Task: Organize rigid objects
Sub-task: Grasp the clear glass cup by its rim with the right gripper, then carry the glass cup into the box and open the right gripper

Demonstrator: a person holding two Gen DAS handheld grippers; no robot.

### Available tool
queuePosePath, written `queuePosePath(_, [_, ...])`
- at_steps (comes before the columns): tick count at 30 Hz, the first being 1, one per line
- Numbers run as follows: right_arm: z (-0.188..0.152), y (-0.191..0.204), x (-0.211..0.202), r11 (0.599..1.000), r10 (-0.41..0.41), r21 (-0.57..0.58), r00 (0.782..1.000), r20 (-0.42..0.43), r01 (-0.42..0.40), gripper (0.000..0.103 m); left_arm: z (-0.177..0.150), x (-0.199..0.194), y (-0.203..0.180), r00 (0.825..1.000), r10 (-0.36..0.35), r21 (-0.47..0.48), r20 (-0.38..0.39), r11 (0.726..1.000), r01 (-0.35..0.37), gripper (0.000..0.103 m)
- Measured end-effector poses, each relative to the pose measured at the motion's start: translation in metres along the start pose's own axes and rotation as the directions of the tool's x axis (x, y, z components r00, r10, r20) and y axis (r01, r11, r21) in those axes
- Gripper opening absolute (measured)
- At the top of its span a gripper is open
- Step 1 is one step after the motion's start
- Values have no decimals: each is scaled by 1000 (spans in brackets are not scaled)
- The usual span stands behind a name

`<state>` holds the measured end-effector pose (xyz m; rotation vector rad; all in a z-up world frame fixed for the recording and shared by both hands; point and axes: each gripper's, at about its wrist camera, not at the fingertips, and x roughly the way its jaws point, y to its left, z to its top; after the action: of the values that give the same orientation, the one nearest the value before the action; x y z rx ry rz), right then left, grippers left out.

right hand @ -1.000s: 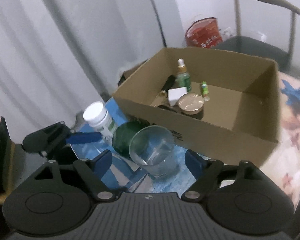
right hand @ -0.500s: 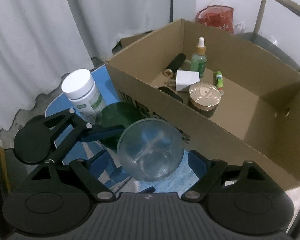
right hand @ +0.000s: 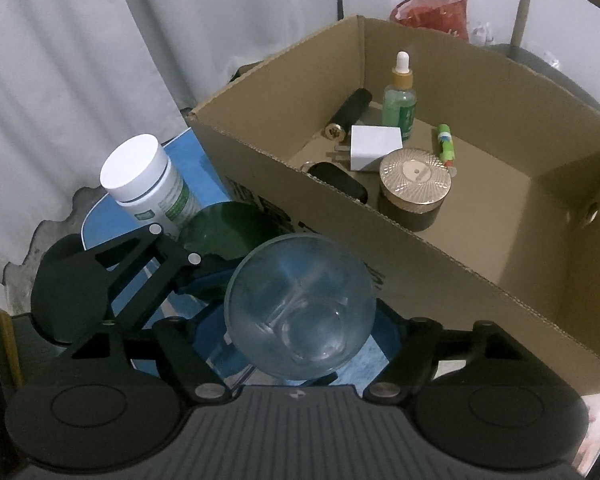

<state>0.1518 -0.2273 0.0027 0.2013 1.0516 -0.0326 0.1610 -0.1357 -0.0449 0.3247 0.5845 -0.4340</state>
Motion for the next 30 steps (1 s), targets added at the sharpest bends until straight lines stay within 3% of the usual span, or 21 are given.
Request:
queuePosePath(9, [-8, 7, -18, 1000, 8, 24, 1000, 2, -8, 78, 13, -28, -1, 1000, -4, 8, -8, 1000, 4, 71])
queuePosePath(21, [7, 30, -123, 999, 29, -28, 983, 183, -24, 79, 82, -100, 8, 992, 59, 37, 111, 997, -63, 71])
queuePosePath(25, [26, 17, -143, 999, 23, -29, 972, 235, -17, 79, 115, -90, 17, 990, 55, 50, 132, 997, -62, 71])
queuePosePath(30, [62, -20, -139, 1000, 5, 13, 974, 226, -8, 79, 157, -39, 36, 995, -8, 41, 104, 999, 3, 71])
